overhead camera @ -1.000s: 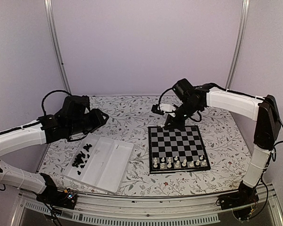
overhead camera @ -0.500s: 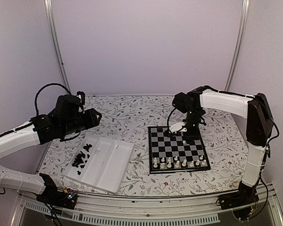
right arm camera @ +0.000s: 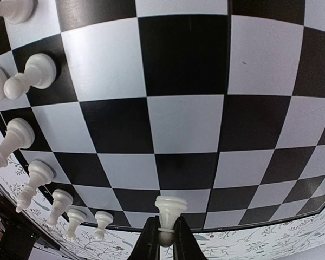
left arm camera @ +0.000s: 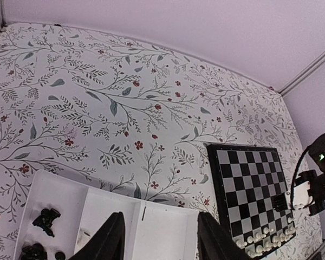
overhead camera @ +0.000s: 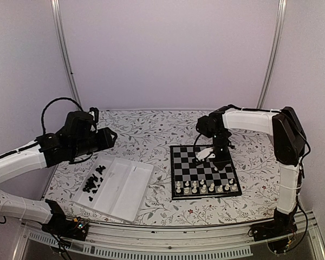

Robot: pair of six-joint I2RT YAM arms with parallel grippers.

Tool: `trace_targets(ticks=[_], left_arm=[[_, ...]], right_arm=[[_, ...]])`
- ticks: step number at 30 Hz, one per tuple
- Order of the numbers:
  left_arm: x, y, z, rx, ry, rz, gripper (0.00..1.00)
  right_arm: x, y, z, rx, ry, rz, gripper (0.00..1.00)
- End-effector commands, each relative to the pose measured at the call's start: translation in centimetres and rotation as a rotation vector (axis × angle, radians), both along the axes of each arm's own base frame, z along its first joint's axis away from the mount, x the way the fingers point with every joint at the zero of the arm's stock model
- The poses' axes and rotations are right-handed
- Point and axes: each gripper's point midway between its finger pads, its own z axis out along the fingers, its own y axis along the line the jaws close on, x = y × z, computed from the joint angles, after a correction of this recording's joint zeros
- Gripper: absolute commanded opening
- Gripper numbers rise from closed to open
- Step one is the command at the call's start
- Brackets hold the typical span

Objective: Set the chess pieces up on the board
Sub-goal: Place the chess piece on the chessboard.

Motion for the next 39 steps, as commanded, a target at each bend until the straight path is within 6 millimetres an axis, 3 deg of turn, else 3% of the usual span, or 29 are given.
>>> trace_targets(ticks=[1,10,13,17,21,25,26,27,28,29,30,31,34,37,39], left_arm=[[0.3,-0.2,-0.9,0.008,0.014,-0.013,0.48],[0.7,-1.4,-2.0,0.012,0.058,-0.047,0.48],[0.8,-1.7,-2.0,0.008,0.068,-0.057,0.48],[0.8,-1.8,-1.6,0.012,0.064,-0.061,0.48],[1.2,-1.5,-0.5,0.050,0.033,-0.060,0.48],[1.7,-1.4,0.6,0.117,-0.015,-0.089,0.48],[1.8,-1.4,0.7,0.132,-0.023,-0.091,0.48],[1.9,-1.4,0.8,0.147,-0.031,-0.095,0.48],[2.0,-1.3,0.9,0.160,-0.037,-0.098,0.48],[2.2,-1.3,1.0,0.174,-0.044,-0.100,0.48],[2.3,-1.4,1.1,0.186,-0.050,-0.107,0.48],[2.5,-1.4,1.2,0.202,-0.057,-0.113,0.48],[3.0,-1.6,1.6,0.280,-0.086,-0.150,0.48],[3.5,-1.6,1.8,0.402,-0.143,-0.207,0.45],[3.7,-1.0,1.1,0.491,-0.181,-0.218,0.45]], right_arm=[[-0.1,-0.4,-0.9,-0.020,0.016,-0.010,0.11],[0.3,-0.1,-0.7,0.012,-0.006,-0.010,0.28],[0.7,-0.4,0.2,0.022,-0.024,-0.027,0.30],[1.1,-0.9,2.9,0.083,-0.056,-0.058,0.34],[1.6,-0.8,6.9,0.202,-0.136,-0.076,0.39],[5.1,-0.9,11.4,0.369,-0.362,-0.122,0.45],[6.8,-0.9,13.0,0.427,-0.463,-0.142,0.53],[8.1,-0.7,14.3,0.520,-0.532,-0.170,0.69],[9.5,-0.5,17.6,0.676,-0.629,-0.215,0.92],[9.8,-1.3,19.2,0.809,-0.625,-0.275,0.98],[10.0,-2.2,21.2,0.962,-0.621,-0.353,0.99],[9.3,-2.8,21.8,1.053,-0.570,-0.429,0.99],[7.0,-1.9,18.1,1.062,-0.400,-0.416,0.95],[5.0,-1.5,13.7,1.038,-0.278,-0.392,0.80],[3.9,-1.3,11.9,1.027,-0.252,-0.376,0.74]])
